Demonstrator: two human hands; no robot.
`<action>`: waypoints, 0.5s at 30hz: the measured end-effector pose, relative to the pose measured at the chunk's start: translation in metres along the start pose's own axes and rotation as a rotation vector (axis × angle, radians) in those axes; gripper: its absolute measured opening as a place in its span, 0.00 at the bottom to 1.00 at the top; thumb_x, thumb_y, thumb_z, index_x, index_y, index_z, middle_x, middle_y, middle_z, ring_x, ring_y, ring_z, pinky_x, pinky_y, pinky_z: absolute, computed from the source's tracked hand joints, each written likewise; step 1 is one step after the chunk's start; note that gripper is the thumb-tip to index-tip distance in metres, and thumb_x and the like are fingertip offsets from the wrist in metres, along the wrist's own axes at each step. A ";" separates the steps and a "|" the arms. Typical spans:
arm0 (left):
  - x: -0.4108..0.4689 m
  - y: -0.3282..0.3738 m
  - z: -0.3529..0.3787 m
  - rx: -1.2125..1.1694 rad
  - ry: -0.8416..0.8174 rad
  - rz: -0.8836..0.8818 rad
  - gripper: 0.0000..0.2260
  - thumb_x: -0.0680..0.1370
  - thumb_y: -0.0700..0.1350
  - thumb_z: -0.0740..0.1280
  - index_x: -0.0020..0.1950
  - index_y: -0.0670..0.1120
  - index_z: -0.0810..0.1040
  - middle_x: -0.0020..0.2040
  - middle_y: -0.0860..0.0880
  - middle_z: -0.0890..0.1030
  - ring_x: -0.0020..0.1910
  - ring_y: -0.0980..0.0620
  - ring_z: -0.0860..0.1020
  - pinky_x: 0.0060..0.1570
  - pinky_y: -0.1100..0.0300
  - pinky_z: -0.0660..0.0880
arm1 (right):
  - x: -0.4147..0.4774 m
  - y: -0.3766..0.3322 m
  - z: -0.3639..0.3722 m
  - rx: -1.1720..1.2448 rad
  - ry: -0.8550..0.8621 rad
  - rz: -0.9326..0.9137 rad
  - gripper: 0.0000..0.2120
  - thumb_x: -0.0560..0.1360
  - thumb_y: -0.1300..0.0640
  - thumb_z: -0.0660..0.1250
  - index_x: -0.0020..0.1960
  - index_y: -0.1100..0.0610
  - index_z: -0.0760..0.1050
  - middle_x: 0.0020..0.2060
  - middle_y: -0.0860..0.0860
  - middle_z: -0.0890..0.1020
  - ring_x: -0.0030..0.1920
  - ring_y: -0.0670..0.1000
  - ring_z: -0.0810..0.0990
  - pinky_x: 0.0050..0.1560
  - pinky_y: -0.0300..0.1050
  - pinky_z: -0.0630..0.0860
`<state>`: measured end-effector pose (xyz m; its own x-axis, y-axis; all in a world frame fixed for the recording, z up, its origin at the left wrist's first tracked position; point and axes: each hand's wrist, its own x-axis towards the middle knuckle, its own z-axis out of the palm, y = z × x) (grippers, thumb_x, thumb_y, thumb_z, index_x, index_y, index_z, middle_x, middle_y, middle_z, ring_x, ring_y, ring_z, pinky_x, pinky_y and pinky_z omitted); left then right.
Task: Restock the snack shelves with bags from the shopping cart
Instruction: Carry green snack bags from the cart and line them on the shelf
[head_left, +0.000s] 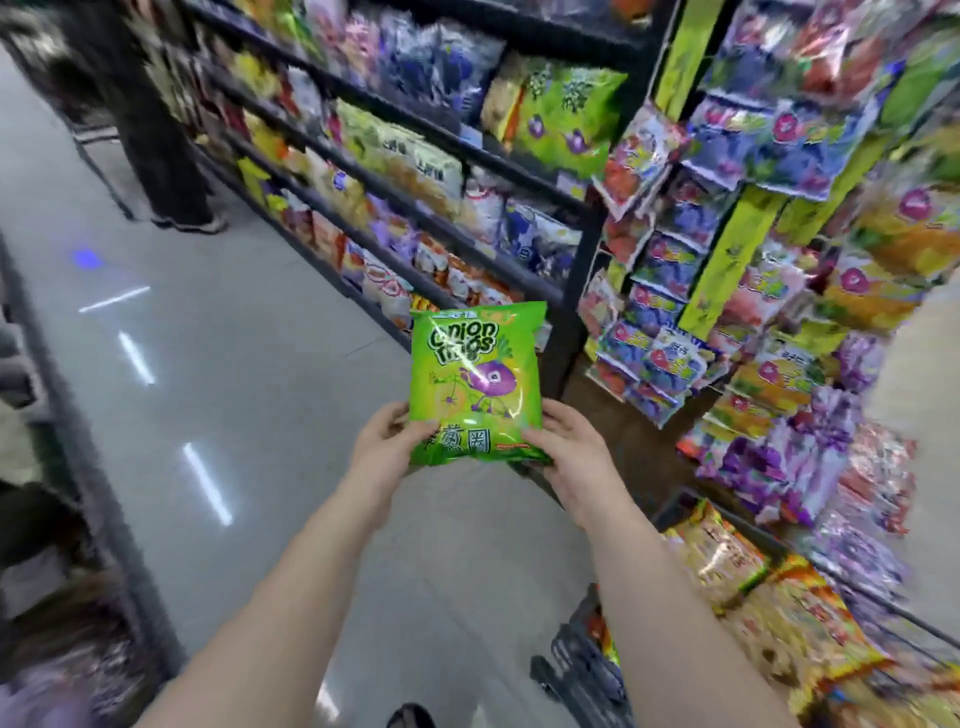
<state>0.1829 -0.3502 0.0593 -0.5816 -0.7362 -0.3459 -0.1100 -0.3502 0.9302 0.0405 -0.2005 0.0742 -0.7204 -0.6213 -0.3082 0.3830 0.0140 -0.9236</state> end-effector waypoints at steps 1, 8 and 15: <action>0.011 0.005 -0.019 -0.020 0.047 0.013 0.18 0.76 0.38 0.71 0.65 0.42 0.76 0.53 0.45 0.80 0.47 0.49 0.81 0.50 0.51 0.79 | 0.013 0.002 0.024 -0.005 -0.022 0.007 0.17 0.72 0.69 0.70 0.59 0.59 0.76 0.47 0.52 0.85 0.46 0.53 0.83 0.45 0.47 0.79; 0.070 0.024 -0.116 -0.151 0.270 0.031 0.14 0.76 0.35 0.69 0.60 0.44 0.76 0.43 0.52 0.81 0.37 0.59 0.81 0.37 0.65 0.78 | 0.087 0.029 0.146 -0.113 -0.182 0.070 0.18 0.73 0.70 0.68 0.61 0.59 0.77 0.55 0.56 0.83 0.50 0.53 0.83 0.47 0.43 0.79; 0.167 0.081 -0.155 -0.166 0.348 0.072 0.20 0.76 0.36 0.70 0.68 0.41 0.72 0.50 0.47 0.82 0.45 0.52 0.81 0.45 0.62 0.79 | 0.198 0.009 0.227 -0.086 -0.203 0.035 0.23 0.73 0.67 0.70 0.66 0.58 0.73 0.61 0.56 0.80 0.59 0.55 0.81 0.45 0.40 0.77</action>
<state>0.2020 -0.5917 0.0574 -0.2723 -0.9046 -0.3279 0.0695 -0.3584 0.9310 0.0322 -0.5017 0.0566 -0.5732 -0.7641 -0.2959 0.3489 0.0991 -0.9319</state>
